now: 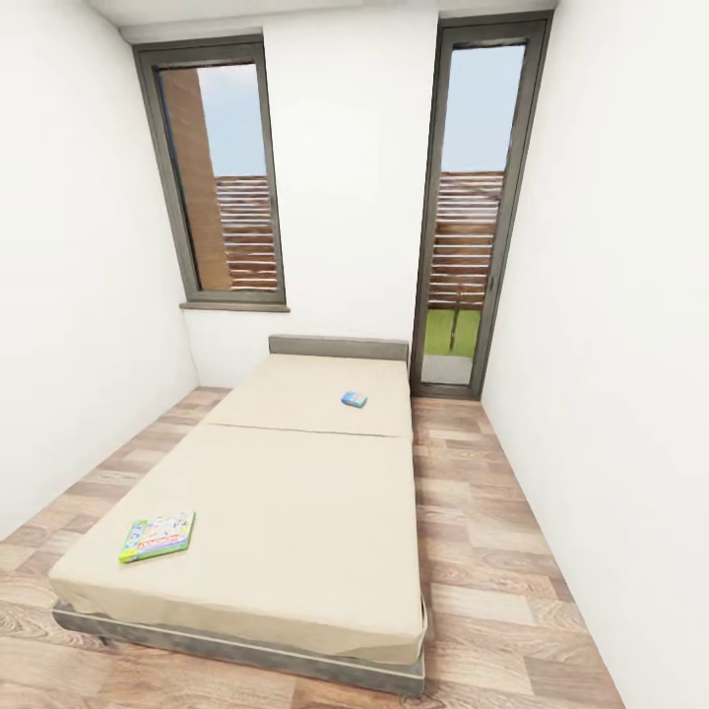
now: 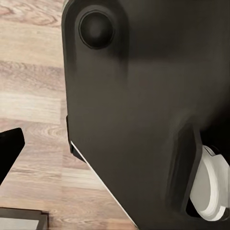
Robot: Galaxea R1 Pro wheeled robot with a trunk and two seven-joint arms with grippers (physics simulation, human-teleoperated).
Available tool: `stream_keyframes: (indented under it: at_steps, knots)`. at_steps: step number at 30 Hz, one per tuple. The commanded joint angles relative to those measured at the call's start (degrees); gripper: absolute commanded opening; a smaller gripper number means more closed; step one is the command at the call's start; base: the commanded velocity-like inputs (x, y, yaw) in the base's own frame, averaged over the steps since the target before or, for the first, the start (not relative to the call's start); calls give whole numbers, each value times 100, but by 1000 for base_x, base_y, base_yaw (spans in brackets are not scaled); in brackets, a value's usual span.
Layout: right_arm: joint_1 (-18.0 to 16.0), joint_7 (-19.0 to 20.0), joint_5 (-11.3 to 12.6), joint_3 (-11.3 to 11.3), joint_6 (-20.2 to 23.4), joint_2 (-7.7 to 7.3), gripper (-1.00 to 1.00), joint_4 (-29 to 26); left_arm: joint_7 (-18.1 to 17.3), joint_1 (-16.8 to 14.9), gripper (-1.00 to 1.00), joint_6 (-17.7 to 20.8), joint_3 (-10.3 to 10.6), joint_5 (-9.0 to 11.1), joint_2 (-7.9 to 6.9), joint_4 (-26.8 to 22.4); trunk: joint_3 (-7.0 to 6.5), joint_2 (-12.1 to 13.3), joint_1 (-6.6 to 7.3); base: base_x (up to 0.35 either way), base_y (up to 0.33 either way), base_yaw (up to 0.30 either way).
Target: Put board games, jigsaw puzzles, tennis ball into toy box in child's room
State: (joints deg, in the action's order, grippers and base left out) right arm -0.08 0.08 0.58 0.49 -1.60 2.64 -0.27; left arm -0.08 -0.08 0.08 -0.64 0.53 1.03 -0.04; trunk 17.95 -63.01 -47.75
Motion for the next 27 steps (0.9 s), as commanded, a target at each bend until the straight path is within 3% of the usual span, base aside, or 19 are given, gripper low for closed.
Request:
stream_keyframes:
  at_steps: [1,27]
  knots:
    - [-1,1,6,6,-16,0,100,0,-1,-1,100,1,-4,6,1,2,-14,38,22,0,0,0]
    - [-1,1,4,8,-13,1,100,2,-1,-1,100,1,2,-1,3,-2,-481,1081,593,0,0,0]
